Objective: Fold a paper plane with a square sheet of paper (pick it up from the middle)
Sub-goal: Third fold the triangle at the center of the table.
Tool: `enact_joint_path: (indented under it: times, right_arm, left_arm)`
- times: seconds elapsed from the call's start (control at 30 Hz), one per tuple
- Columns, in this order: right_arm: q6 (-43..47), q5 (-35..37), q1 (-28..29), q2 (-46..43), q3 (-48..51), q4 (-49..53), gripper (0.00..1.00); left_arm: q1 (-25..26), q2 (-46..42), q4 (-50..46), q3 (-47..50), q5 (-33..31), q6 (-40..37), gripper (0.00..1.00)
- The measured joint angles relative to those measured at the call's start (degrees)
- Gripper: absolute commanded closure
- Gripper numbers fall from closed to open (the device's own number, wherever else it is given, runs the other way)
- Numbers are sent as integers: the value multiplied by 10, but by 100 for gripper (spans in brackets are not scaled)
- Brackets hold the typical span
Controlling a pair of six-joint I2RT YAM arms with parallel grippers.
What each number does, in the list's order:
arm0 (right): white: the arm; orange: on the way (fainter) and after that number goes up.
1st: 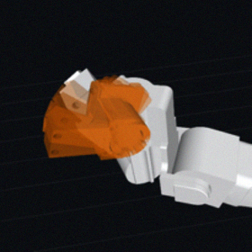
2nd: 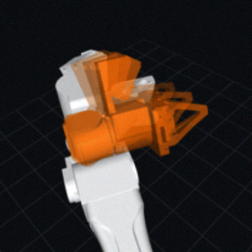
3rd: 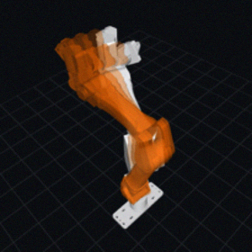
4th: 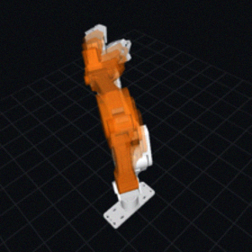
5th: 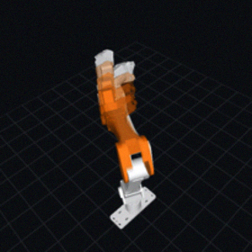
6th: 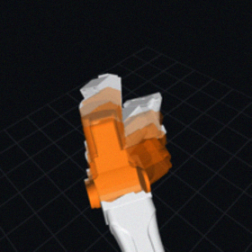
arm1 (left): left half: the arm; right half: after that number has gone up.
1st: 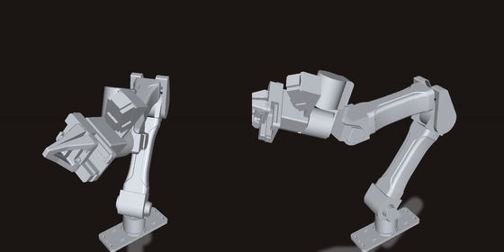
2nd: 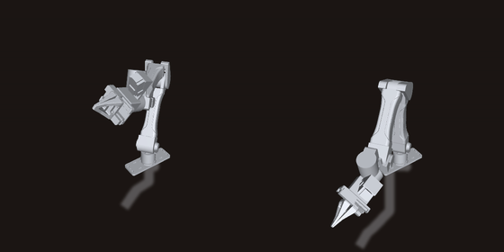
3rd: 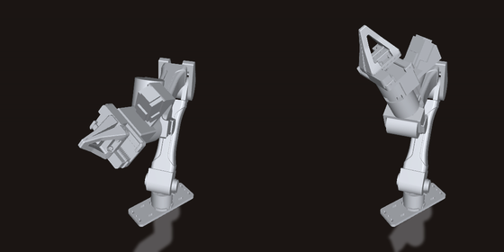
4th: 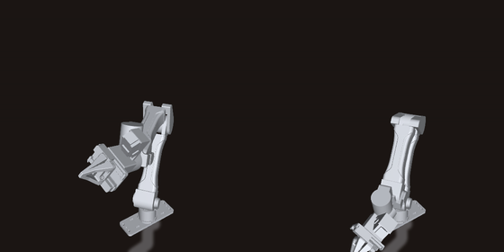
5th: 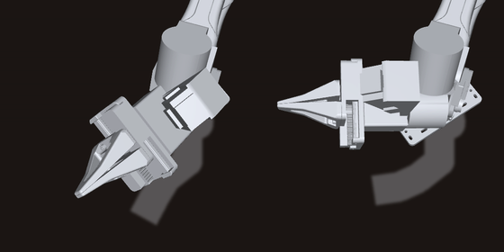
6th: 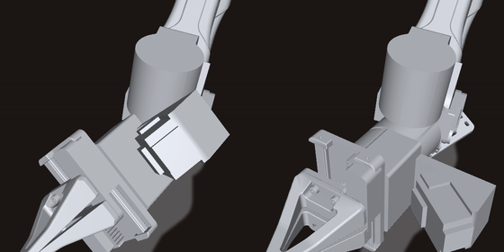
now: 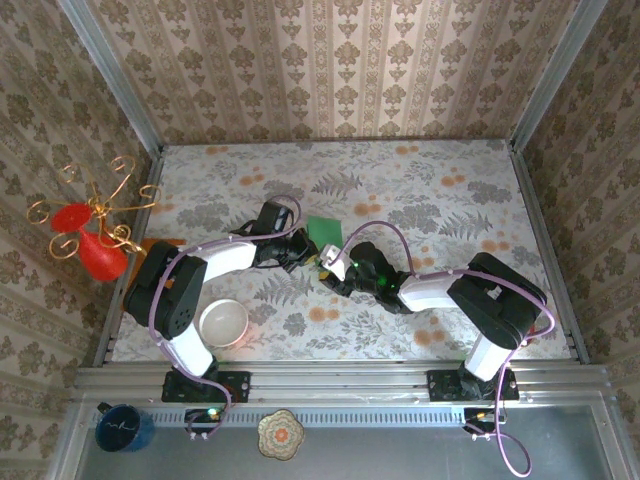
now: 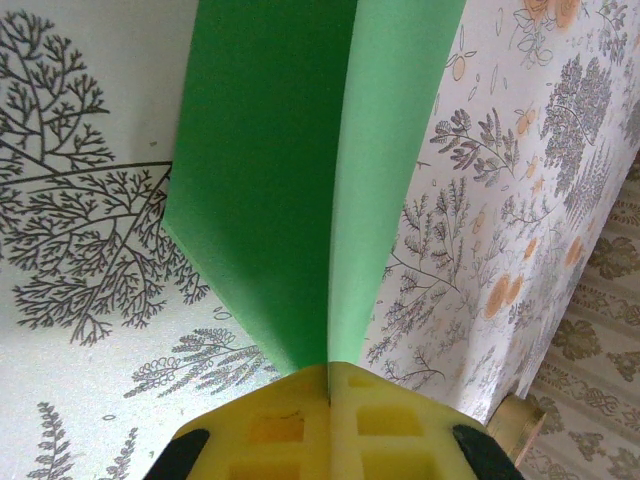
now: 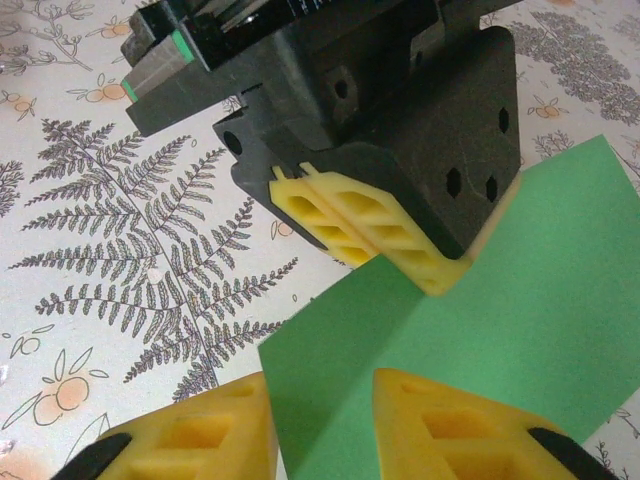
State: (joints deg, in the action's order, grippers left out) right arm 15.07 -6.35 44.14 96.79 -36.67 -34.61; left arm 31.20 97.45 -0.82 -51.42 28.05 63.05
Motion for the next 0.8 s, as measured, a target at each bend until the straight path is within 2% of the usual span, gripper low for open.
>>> enact_joint_path:
  times: [0.17,0.27,0.37,0.5,0.67,0.8]
  right_arm:
    - [-2,0,0,0,0,0,76]
    - [-3,0,0,0,0,-4,83]
    - [-8,0,0,0,0,-11,90]
    - [-17,-1,0,-5,0,-8,97]
    - [-35,-15,-1,-36,10,18,100]
    - [-62,-31,-2,-67,19,54,100]
  left_arm:
    - [0,0,0,0,0,0,94]
    - [0,0,0,0,0,0,92]
    - [0,0,0,0,0,2,86]
    - [-5,-4,-9,2,-5,-2,74]
    - [-40,-54,-31,34,-28,-9,64]
    - [-50,-90,-38,41,-41,-17,60]
